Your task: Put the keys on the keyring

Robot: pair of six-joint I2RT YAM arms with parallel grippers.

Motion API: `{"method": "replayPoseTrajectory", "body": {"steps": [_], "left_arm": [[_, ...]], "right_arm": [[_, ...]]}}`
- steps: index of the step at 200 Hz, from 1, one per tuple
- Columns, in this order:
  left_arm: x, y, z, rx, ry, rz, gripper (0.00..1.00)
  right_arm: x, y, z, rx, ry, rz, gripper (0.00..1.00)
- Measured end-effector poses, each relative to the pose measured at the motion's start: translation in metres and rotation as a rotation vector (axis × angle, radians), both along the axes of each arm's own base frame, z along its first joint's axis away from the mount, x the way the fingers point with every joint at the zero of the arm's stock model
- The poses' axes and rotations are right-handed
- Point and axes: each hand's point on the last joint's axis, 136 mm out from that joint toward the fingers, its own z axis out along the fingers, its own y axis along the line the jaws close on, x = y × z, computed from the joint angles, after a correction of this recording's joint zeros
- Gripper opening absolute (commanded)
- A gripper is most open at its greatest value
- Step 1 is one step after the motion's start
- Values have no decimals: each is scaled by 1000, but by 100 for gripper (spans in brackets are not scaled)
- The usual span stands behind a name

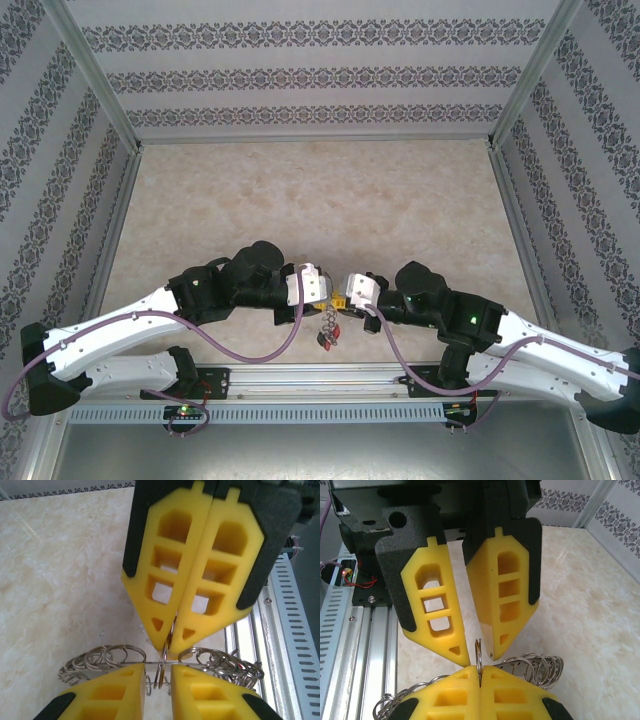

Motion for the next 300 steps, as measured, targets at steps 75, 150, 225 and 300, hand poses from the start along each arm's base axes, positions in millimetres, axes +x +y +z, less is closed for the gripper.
{"method": "replayPoseTrajectory", "body": {"steps": [75, 150, 225, 300], "left_arm": [[-3, -2, -2, 1, 11, -20, 0], [-6, 8, 15, -99, -49, -3, 0], [-12, 7, 23, -182, -63, -23, 0], [-15, 8, 28, -223, -76, -36, 0]], "right_arm": [[-2, 0, -2, -10, 5, 6, 0], [-7, -10, 30, 125, 22, -28, 50], [-16, -8, 28, 163, 143, -18, 34], [-7, 2, 13, 135, 235, -27, 1]]}}
